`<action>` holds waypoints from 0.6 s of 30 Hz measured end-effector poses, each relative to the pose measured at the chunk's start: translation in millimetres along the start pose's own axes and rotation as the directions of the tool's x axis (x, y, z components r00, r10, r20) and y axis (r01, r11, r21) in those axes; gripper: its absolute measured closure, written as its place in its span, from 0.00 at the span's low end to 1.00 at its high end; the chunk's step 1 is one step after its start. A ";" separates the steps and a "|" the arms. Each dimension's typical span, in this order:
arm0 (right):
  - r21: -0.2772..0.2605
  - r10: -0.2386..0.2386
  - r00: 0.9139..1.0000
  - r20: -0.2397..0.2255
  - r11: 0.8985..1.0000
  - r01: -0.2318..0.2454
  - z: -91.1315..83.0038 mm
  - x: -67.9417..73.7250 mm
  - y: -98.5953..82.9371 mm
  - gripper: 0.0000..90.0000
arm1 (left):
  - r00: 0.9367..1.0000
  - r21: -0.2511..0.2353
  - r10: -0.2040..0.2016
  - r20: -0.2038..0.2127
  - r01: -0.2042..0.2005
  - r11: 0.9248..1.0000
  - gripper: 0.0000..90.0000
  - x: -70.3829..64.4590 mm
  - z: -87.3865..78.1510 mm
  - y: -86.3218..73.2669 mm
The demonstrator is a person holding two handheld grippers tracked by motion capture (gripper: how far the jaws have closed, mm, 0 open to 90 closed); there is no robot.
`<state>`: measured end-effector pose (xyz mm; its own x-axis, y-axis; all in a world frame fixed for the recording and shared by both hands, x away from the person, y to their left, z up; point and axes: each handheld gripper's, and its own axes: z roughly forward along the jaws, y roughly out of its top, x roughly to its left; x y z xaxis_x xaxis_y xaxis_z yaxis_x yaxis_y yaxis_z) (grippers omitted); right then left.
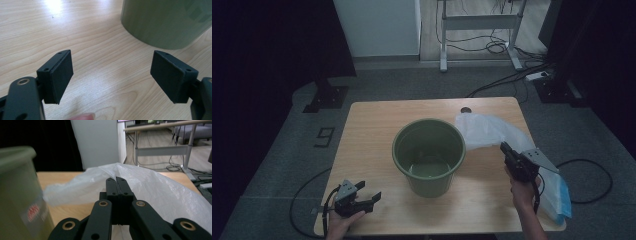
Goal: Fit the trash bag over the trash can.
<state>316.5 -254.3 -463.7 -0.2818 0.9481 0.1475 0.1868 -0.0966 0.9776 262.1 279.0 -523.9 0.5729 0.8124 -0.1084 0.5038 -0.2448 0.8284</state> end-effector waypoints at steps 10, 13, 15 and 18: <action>-0.117 0.013 0.999 -0.041 0.993 -0.018 -23.1 5.5 32.3 0.99 | 1.000 -0.005 -0.005 0.002 0.005 1.000 0.20 -0.2 -1.3 -0.4; -0.138 0.006 0.999 -0.051 0.990 -0.013 -28.2 10.1 41.9 0.99 | 1.000 -0.021 -0.017 0.003 0.017 1.000 0.20 1.2 -4.7 0.0; -0.154 -0.006 0.999 -0.054 0.988 -0.002 -31.8 13.4 50.0 0.99 | 1.000 -0.027 -0.028 0.009 0.028 0.999 0.21 2.4 -5.5 -0.1; -0.183 -0.021 0.999 -0.051 0.983 0.011 -37.4 16.6 64.3 0.99 | 1.000 -0.019 -0.024 0.007 0.024 1.000 0.21 1.7 -3.6 -1.0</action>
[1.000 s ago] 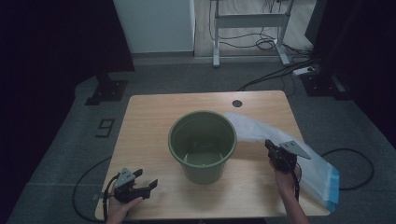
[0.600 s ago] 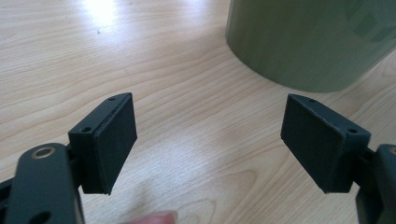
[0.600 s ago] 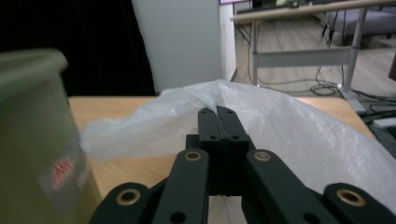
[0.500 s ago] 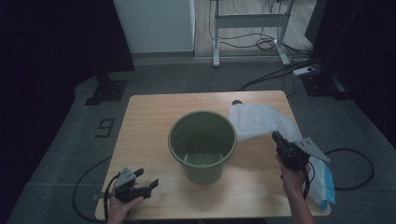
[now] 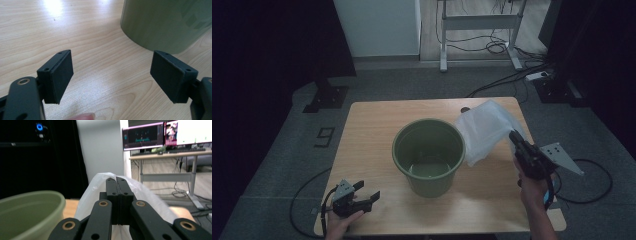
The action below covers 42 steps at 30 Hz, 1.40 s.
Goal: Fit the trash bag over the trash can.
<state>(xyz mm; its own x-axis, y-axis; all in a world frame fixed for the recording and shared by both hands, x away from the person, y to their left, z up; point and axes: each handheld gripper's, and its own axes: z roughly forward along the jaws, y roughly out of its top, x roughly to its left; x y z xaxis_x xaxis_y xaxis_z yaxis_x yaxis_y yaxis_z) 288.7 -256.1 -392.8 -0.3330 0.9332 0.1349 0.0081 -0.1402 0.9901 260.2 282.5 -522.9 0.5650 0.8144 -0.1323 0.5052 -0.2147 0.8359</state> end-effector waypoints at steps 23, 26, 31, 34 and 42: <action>-0.156 -0.062 0.996 -0.064 0.986 0.052 -13.2 37.6 76.6 0.99 | 1.000 0.021 0.009 -0.008 -0.008 1.000 0.21 0.1 3.2 -1.7; -0.156 -0.077 0.994 -0.082 0.986 0.064 -13.7 45.7 77.3 0.99 | 1.000 0.022 0.009 -0.008 -0.009 1.000 0.21 0.2 3.3 -1.8; -0.132 -0.105 0.988 -0.116 0.987 0.089 -8.1 60.8 66.5 0.99 | 1.000 0.025 0.011 -0.011 -0.011 1.000 0.21 -0.2 3.2 -1.9; -0.103 -0.114 0.984 -0.135 0.990 0.100 -2.2 68.2 54.7 0.99 | 1.000 0.026 0.013 -0.013 -0.013 1.000 0.21 0.1 3.0 -2.0; -0.044 -0.142 0.969 -0.200 0.990 0.136 7.3 92.8 22.3 0.99 | 1.000 0.028 0.015 -0.017 -0.015 0.999 0.21 1.0 2.5 -2.3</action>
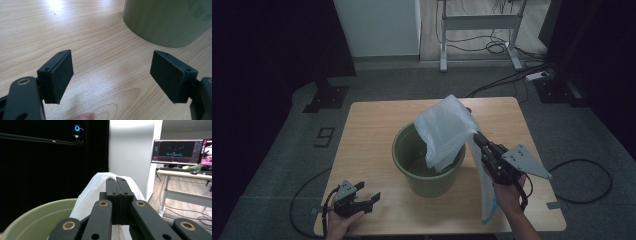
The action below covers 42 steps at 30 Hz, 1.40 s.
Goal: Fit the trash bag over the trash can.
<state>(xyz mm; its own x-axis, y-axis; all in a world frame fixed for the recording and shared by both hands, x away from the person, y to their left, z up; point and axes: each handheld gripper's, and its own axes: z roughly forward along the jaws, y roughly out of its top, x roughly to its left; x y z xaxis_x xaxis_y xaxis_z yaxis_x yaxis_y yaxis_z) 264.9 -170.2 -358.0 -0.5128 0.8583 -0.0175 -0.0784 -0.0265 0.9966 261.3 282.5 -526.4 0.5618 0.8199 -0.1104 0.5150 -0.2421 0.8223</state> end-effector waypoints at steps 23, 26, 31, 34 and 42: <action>0.070 -0.014 0.996 -0.093 0.997 0.021 18.1 24.6 -15.8 0.98 | 1.000 0.004 0.001 -0.001 -0.001 1.000 0.21 1.7 -0.8 -0.8; 0.109 -0.011 0.992 -0.123 0.994 0.025 23.6 34.8 -30.6 0.98 | 1.000 0.001 -0.002 0.001 0.002 1.000 0.21 2.6 -1.4 -1.3; 0.159 0.023 0.988 -0.155 0.987 0.002 24.1 38.9 -48.8 0.92 | 1.000 0.007 -0.001 0.001 0.001 1.000 0.21 2.2 -0.1 -1.7; 0.149 0.036 0.985 -0.167 0.989 -0.010 17.0 37.7 -48.1 0.69 | 1.000 0.008 0.001 0.002 -0.001 1.000 0.21 1.2 0.7 -1.5; 0.143 0.024 0.999 -0.029 0.990 -0.020 -27.0 43.1 -54.4 0.28 | 1.000 0.014 0.004 0.000 -0.004 1.000 0.21 0.6 1.1 -2.0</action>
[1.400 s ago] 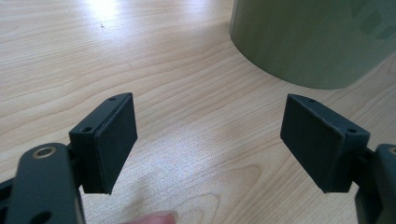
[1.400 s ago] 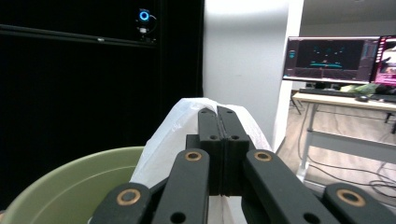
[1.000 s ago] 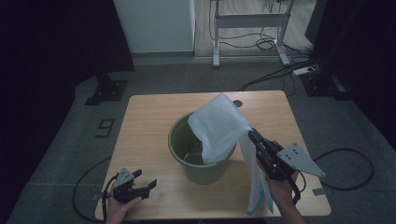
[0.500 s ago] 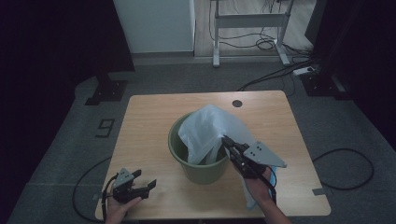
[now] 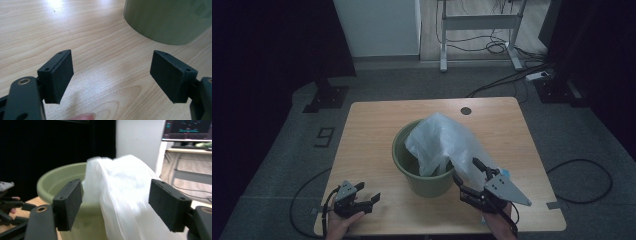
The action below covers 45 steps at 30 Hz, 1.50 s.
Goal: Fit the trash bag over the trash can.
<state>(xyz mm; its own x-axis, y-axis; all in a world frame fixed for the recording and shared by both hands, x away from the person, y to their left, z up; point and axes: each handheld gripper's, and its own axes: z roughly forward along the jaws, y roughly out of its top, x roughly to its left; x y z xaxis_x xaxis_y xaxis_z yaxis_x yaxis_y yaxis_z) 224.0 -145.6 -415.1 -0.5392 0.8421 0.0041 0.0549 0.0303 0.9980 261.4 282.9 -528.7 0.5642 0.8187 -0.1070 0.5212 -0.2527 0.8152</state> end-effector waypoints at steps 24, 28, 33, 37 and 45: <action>0.239 0.036 0.979 0.199 0.967 -0.084 -16.5 -20.6 -84.5 0.22 | 1.000 0.014 -0.001 -0.004 0.001 1.000 0.21 -1.0 2.9 -2.1; 0.261 0.032 0.975 0.220 0.961 -0.090 -17.2 -26.9 -91.3 0.40 | 1.000 0.013 0.003 -0.005 -0.003 1.000 0.21 -1.3 2.1 -1.7; 0.269 0.065 0.974 0.216 0.955 -0.123 -17.3 -37.1 -96.6 0.67 | 1.000 0.008 0.000 -0.007 0.000 1.000 0.21 -0.1 0.7 -1.7; 0.257 0.049 0.968 0.247 0.960 -0.115 -20.0 -45.6 -94.9 0.84 | 1.000 0.007 -0.001 -0.006 0.001 1.000 0.21 -0.2 0.9 -1.2; 0.158 0.070 0.941 0.332 0.979 -0.128 -28.4 -80.9 -70.5 0.95 | 0.999 -0.040 -0.041 -0.011 0.041 0.998 0.23 -5.3 -3.3 6.9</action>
<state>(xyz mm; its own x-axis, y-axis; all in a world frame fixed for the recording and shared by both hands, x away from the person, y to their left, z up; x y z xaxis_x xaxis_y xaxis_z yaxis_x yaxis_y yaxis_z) 239.9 -231.1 -484.0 -0.2246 0.9730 0.0525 0.2554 0.0069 0.9668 259.8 278.5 -520.6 0.5354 0.8338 -0.1344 0.5179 -0.1985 0.8321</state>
